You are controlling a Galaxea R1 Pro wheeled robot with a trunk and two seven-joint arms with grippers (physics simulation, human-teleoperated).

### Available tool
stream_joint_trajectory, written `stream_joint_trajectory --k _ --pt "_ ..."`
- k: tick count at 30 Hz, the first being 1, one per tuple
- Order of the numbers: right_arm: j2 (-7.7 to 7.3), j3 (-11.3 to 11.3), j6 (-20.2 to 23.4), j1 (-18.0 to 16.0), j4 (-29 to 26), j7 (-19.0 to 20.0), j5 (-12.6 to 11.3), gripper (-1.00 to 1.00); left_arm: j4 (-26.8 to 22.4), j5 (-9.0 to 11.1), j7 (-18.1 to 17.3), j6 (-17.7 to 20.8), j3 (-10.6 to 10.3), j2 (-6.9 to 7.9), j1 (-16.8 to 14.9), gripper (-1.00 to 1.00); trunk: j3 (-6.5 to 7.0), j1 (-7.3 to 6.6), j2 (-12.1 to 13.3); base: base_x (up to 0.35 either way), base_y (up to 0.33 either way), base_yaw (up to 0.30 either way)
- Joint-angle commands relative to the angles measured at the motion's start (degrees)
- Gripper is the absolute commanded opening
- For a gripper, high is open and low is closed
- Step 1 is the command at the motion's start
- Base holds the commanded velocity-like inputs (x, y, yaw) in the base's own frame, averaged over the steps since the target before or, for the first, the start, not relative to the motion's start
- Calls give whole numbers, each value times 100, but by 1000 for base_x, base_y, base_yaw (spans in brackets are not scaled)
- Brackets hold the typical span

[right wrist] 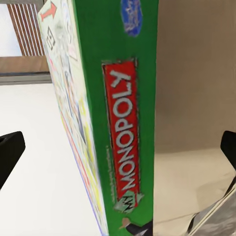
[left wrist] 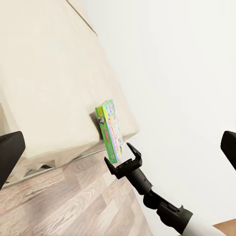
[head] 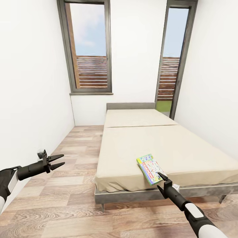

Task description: Put all the toys in the child's room - the three board games (two on the bed and one on the table), the two jigsaw puzzles on the table, and the tennis ball on the table - inside the toy box on the table in the child's room.

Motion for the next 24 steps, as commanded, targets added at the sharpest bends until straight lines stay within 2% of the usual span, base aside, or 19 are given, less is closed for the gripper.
stream_joint_trajectory --k 1,22,23,24 --pt "2 -24 44 -4 2 2 -21 100 1 0 -19 60 3 0 -3 100 -6 -1 -3 0 0 0" --pt "-1 -20 55 -4 1 1 -26 100 1 0 -19 60 3 0 -3 100 -6 -1 -3 0 0 0" --pt "0 -20 55 -4 1 1 -27 -100 1 0 -19 60 3 0 -3 100 -6 -1 -3 0 0 0" --pt "1 -20 55 -4 1 1 -27 -100 1 0 -19 60 3 0 -3 100 -6 -1 -3 0 0 0"
